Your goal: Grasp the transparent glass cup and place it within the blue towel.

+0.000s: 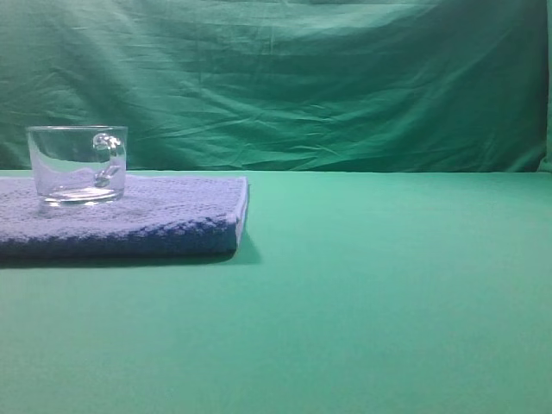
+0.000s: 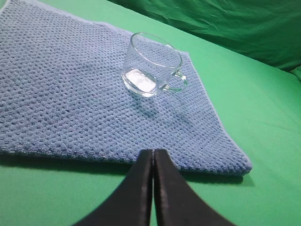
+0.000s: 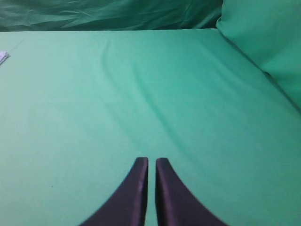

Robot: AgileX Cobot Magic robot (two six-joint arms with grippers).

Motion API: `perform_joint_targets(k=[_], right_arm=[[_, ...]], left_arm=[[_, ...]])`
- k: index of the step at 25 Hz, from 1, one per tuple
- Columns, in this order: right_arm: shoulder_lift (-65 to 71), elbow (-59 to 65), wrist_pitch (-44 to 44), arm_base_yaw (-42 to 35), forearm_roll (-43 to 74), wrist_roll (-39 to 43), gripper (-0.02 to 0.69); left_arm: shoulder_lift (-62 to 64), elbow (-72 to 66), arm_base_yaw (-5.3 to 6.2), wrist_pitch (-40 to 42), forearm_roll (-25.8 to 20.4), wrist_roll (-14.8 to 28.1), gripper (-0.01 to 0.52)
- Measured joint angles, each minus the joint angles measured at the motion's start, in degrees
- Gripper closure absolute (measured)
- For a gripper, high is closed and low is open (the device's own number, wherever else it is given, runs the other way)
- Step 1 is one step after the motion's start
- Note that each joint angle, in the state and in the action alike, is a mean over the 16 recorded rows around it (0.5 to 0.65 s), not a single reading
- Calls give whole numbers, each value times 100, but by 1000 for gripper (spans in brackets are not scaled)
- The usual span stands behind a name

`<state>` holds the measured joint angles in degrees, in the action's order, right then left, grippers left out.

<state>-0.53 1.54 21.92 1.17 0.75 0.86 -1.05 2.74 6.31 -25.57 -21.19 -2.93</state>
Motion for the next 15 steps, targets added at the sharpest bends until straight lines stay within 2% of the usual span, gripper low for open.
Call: perform_joint_targets(k=[15], right_arm=[[0,0,0,0,0,0,617]], left_arm=[[0,0,0,0,0,0,514]])
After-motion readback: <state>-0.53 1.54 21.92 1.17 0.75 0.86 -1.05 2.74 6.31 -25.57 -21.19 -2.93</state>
